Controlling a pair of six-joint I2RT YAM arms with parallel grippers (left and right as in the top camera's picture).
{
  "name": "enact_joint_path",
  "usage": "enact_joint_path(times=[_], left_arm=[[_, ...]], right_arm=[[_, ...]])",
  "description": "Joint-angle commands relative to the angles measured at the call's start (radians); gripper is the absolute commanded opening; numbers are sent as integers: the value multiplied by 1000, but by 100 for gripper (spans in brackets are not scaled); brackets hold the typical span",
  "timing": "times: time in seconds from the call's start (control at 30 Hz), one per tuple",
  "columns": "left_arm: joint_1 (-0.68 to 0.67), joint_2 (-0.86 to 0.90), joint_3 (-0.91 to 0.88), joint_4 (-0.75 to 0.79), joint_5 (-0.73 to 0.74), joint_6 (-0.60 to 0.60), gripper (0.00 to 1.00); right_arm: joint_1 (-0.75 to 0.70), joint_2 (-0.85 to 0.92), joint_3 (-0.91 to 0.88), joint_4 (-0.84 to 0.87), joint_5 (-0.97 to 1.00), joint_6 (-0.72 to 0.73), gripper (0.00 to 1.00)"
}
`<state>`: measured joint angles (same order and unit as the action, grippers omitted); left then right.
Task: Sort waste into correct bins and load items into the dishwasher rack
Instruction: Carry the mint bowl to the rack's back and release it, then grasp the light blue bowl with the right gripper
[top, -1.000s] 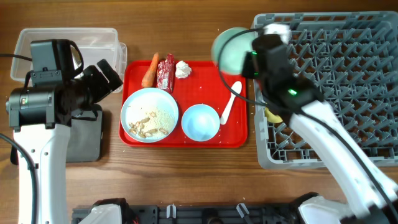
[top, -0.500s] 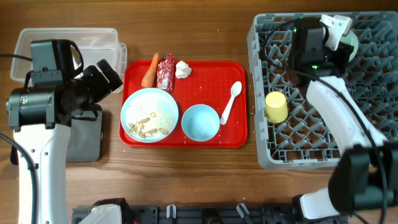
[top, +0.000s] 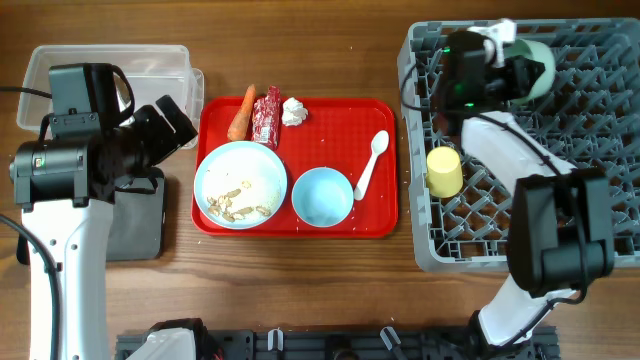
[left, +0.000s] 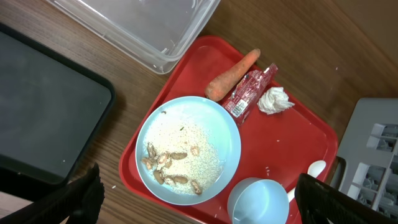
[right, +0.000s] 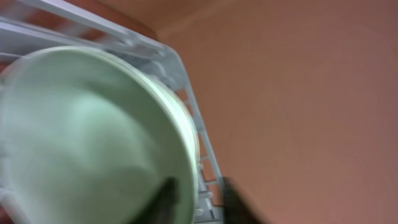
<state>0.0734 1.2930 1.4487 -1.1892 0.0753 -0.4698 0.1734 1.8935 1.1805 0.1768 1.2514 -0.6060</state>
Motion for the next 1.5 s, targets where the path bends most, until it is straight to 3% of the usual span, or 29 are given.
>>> enact_joint_path(times=[0.0, 0.03, 0.1, 0.33, 0.4, 0.5, 0.63, 0.7, 0.8, 1.0, 1.03, 1.13, 1.23, 1.33, 1.47], left_arm=[[3, 2, 8, 3, -14, -10, 100], [3, 1, 8, 3, -14, -10, 100], [3, 2, 8, 3, -14, -10, 100], [3, 1, 8, 3, -14, -10, 100], [3, 1, 8, 3, -14, -10, 100], [3, 1, 8, 3, -14, -10, 100], [3, 1, 8, 3, -14, -10, 100], [3, 2, 8, 3, -14, -10, 100], [3, 2, 8, 3, -14, -10, 100], [3, 1, 8, 3, -14, -10, 100], [3, 2, 8, 3, -14, -10, 100], [3, 2, 8, 3, -14, -10, 100], [3, 1, 8, 3, -14, -10, 100], [3, 2, 8, 3, -14, -10, 100], [3, 1, 8, 3, -14, -10, 100]], right_arm=[[76, 19, 4, 47, 31, -20, 72], [90, 17, 5, 61, 32, -21, 85], [117, 5, 5, 75, 28, -20, 97], [237, -122, 11, 69, -137, -15, 100], [293, -177, 11, 5, -237, 59, 100], [372, -272, 11, -240, -511, 320, 100], [386, -334, 11, -566, -1067, 768, 98], [384, -323, 9, -653, -1297, 910, 87], [386, -277, 9, -813, -1392, 1147, 77], [386, -167, 8, -954, -1569, 1128, 74], [387, -147, 8, -954, -1615, 1079, 72], [396, -95, 4, -974, -1598, 1113, 65], [396, -57, 2, -987, -1472, 1167, 50], [394, -63, 12, -975, -1400, 1163, 6], [354, -156, 74, -980, -1337, 1155, 4]])
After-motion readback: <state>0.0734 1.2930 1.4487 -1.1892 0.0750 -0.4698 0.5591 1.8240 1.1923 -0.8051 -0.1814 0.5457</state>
